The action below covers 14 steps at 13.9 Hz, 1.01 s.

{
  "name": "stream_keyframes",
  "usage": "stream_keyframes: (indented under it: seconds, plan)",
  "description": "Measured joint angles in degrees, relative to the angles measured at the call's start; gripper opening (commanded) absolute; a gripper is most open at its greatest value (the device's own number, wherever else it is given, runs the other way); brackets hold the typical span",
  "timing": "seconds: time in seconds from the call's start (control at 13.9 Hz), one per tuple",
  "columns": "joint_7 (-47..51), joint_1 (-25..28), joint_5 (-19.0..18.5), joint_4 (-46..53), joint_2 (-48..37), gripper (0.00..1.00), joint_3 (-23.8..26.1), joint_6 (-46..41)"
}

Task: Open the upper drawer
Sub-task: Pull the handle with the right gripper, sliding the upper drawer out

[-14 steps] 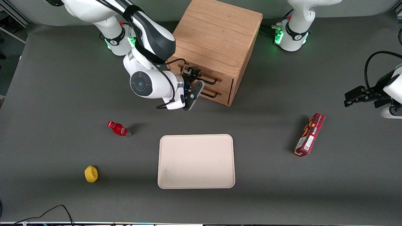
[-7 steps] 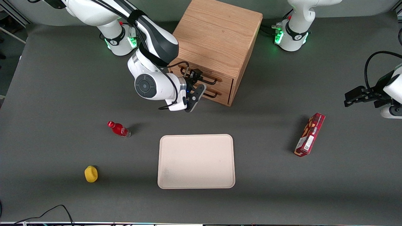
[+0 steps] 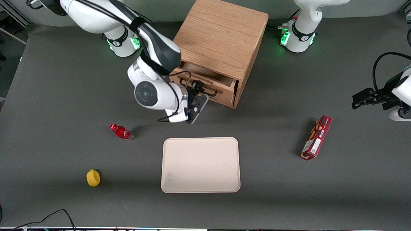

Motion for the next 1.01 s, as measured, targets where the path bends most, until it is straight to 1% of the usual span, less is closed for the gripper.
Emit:
stream_keyframes:
  seconds: [0.14,0.36,1.01]
  plan:
    - [0.0,-0.5,-0.3,3.4,2.1,1.00,-0.3,-1.7]
    - [0.0,-0.5,-0.3,6.8,3.6,1.00,-2.6,-4.3]
    - [-0.2,-0.5,-0.4,14.7,8.4,1.00,-6.6,-4.5]
